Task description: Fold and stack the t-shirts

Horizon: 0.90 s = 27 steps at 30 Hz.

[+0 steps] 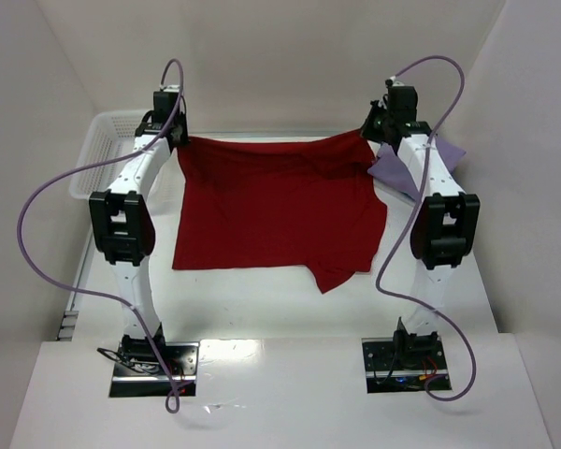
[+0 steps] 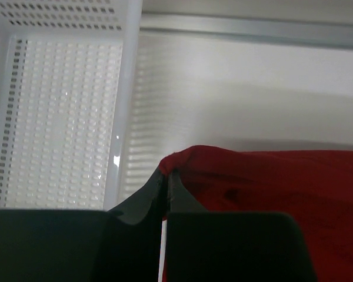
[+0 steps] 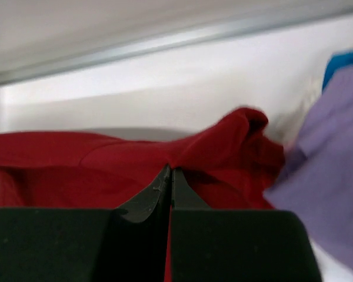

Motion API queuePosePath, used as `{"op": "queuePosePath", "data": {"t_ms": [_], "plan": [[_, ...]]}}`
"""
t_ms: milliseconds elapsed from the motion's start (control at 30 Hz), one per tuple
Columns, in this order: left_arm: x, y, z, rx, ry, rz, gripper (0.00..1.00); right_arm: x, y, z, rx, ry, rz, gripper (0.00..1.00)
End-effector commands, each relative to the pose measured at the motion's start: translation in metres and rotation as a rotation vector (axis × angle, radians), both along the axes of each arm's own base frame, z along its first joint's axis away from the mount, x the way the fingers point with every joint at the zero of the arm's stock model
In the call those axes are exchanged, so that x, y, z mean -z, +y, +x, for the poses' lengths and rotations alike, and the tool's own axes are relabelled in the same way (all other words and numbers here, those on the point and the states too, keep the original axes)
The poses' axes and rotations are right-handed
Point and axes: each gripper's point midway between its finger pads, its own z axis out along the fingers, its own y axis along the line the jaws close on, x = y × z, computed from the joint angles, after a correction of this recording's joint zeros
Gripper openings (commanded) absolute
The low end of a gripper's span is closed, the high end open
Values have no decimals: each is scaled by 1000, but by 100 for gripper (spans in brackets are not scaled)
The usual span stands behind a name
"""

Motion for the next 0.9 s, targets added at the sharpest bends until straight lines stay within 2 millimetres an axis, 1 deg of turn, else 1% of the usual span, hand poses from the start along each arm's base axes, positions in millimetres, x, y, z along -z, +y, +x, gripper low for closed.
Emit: {"op": "queuePosePath", "data": {"t_ms": [0,33,67,100,133,200,233,267,300,333,367,400,433,467,500,533,633,667,700,733,767,800,833,867], "plan": [[10,0,-25,-8,37,-34,0,-4,1,-37,-1,15,15,0],[8,1,-29,-15,31,-28,0,-1,0,-48,3,31,22,0],[19,1,-37,-21,58,-34,0,-2,0,-52,3,25,22,0],[18,1,-41,-21,60,-34,0,2,2,-61,-1,34,35,0],[25,1,-46,-27,74,-41,0,6,4,-71,-11,50,41,0],[26,1,-52,-27,75,-41,0,14,5,-81,-19,71,46,0],[31,1,-53,-33,80,-48,0,15,5,-84,-14,72,55,0],[29,1,-56,-33,77,-48,0,29,5,-93,-13,105,54,0],[32,1,-60,-33,87,-47,0,26,7,-97,-15,96,68,0],[32,1,-60,-33,87,-47,0,35,6,-103,-14,112,67,0],[40,1,-64,-39,105,-53,0,41,6,-109,-14,128,67,0],[40,1,-65,-39,105,-53,0,46,6,-112,-13,140,66,0],[48,1,-70,-40,131,-52,0,51,6,-117,-13,152,66,0],[46,1,-73,-40,130,-52,0,55,6,-119,-13,162,65,0],[52,1,-78,-46,143,-58,0,54,6,-122,-7,164,72,0],[56,1,-81,-47,154,-58,0,60,8,-125,-18,178,80,0],[59,0,-92,-40,173,-63,0,61,8,-127,-18,189,80,0],[64,0,-96,-41,193,-62,0,65,8,-129,-17,198,79,0],[70,-2,-105,-31,218,-71,0,65,8,-129,-17,198,79,0],[70,-6,-108,-15,220,-85,0,69,6,-131,-9,207,74,0],[68,-6,-111,-9,220,-79,0,73,6,-134,-9,217,73,0],[74,-11,-116,3,243,-77,0,74,4,-133,0,217,67,0],[75,-19,-122,27,261,-66,0,78,2,-135,9,225,60,0],[74,-21,-122,29,261,-57,0,78,2,-135,9,226,60,0]]}}
